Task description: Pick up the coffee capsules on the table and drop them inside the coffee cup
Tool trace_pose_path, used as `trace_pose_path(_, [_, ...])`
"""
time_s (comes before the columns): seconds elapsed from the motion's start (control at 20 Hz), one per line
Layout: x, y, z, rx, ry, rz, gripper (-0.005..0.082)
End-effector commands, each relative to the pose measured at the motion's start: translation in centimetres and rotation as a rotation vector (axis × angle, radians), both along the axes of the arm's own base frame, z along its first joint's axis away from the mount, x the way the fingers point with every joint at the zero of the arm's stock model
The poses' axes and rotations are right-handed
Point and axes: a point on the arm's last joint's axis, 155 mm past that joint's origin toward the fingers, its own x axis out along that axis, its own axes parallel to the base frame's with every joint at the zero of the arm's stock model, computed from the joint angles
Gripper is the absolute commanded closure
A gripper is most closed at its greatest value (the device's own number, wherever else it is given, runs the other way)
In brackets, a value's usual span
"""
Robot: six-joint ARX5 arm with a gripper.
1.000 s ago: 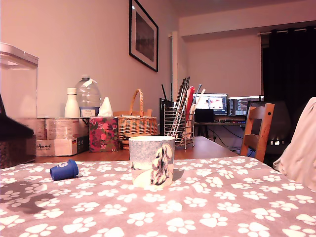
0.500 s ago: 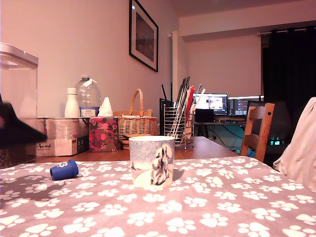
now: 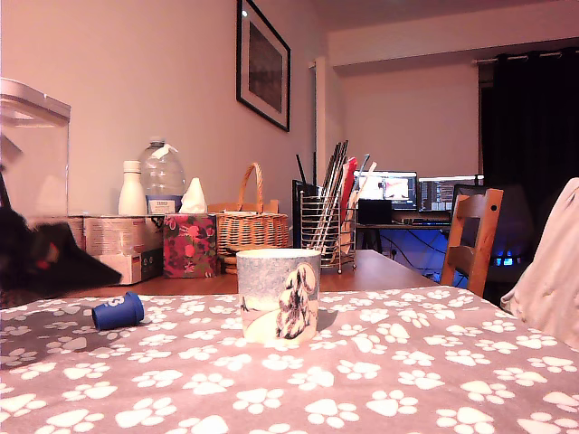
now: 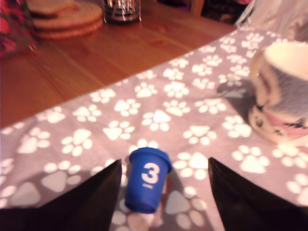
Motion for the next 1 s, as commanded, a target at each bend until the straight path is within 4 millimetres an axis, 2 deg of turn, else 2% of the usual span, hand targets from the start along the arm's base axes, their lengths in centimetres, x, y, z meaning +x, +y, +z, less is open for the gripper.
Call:
trace_pose_path(0.0, [0.7, -0.1, -0.5, 0.005, 0.005, -0.007, 0.0257])
trace_pose_path(0.2, [1.6, -0.4, -1.8, 0.004, 0.039, -0.029, 0.0257])
trace_pose_path(0.5, [1.4, -0.5, -4.4, 0.036, 0.133, -0.050, 0.0258])
trace_pose_path(0.8, [1.9, -0.1, -4.7, 0.068, 0.135, -0.032, 0.0339])
trace_pose_path(0.95, [2.3, 0.3, -4.8, 0.083, 0.131, -0.007, 0.0457])
